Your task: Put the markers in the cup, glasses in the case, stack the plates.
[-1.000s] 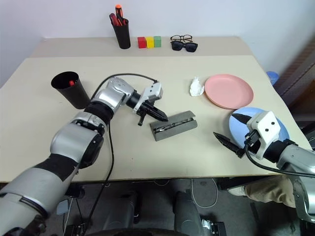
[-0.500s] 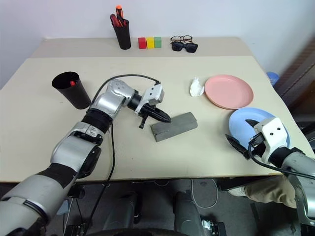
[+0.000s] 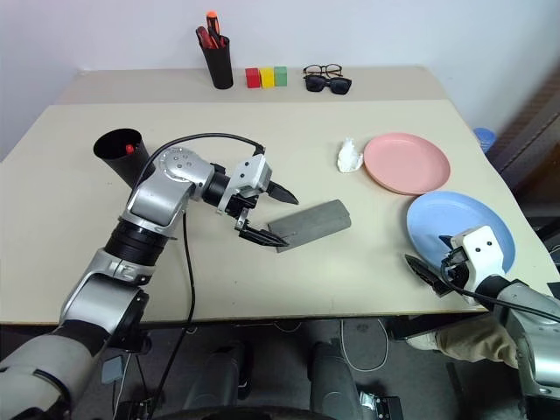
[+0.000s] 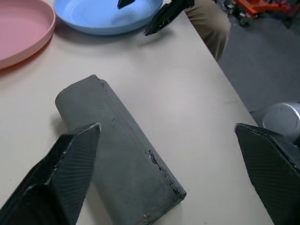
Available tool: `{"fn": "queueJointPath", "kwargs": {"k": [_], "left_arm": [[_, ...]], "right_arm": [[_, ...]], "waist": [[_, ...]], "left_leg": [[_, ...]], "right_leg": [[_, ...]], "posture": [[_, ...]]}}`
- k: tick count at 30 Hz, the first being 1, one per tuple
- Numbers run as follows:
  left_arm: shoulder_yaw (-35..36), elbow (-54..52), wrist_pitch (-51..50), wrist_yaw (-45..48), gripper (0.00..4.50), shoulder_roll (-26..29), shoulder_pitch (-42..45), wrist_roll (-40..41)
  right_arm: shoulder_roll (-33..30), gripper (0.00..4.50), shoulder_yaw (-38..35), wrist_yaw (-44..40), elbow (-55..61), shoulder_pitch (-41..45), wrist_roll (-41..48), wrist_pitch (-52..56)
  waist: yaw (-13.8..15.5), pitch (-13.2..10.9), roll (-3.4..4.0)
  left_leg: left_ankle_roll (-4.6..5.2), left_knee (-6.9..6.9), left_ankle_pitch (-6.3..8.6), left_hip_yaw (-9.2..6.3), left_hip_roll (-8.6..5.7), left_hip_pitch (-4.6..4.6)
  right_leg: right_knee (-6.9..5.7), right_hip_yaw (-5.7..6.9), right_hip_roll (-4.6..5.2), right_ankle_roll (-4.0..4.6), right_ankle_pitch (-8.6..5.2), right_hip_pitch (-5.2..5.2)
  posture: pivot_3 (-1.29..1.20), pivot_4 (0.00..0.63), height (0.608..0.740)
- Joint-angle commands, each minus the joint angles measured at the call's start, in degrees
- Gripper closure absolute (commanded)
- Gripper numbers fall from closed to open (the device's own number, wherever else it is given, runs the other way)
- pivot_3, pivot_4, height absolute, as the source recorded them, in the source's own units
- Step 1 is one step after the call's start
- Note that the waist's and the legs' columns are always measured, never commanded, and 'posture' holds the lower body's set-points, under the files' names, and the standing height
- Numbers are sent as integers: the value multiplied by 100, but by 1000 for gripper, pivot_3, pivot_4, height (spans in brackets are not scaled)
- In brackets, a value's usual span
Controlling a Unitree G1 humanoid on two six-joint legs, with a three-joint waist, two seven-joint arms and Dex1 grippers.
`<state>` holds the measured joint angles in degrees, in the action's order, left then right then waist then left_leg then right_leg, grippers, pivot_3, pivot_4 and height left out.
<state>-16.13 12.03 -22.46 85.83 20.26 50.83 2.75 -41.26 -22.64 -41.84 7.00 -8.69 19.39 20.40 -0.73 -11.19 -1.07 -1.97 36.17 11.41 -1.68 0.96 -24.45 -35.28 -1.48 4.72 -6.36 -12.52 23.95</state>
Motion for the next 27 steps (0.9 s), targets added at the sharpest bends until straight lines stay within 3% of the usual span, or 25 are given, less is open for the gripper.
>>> {"fn": "queueJointPath", "kwargs": {"k": [1,2,5,12,21,27], "left_arm": [[2,-481,-255,-48,85,42,-6,353],[11,-542,-325,-110,85,36,6,410],[49,-687,-474,-230,0,29,38,617],[116,-911,-586,-474,0,94,24,1040],[153,-971,-598,-759,0,103,-6,1431],[229,-930,-561,-1091,0,-26,34,1590]], "right_arm": [[18,0,5,-26,-121,111,6,-140],[28,0,29,-24,-212,156,-3,-143],[34,803,88,60,-532,294,-90,-179],[56,4391,211,99,-985,365,-227,-410],[97,4458,259,370,-830,487,-405,-624],[-198,4458,576,649,-860,1482,-1009,-1204]], "waist": [[-1,0,0],[-1,0,0],[-2,0,0],[-6,3,-6],[-10,5,-8],[-51,1,2]], "left_leg": [[0,0,0,0,0,0],[0,0,0,0,0,0],[0,0,0,0,0,2],[0,2,0,0,0,9],[0,2,0,-1,0,37],[0,1,0,1,0,37]], "right_leg": [[0,0,0,0,0,0],[0,0,0,0,0,0],[0,0,0,0,0,-2],[4,1,0,0,0,-15],[13,1,0,0,-2,-44],[12,0,0,0,-2,-40]], "posture": [[0,150,740],[0,150,740],[0,150,740],[0,150,740],[0,150,740],[0,150,740]]}}
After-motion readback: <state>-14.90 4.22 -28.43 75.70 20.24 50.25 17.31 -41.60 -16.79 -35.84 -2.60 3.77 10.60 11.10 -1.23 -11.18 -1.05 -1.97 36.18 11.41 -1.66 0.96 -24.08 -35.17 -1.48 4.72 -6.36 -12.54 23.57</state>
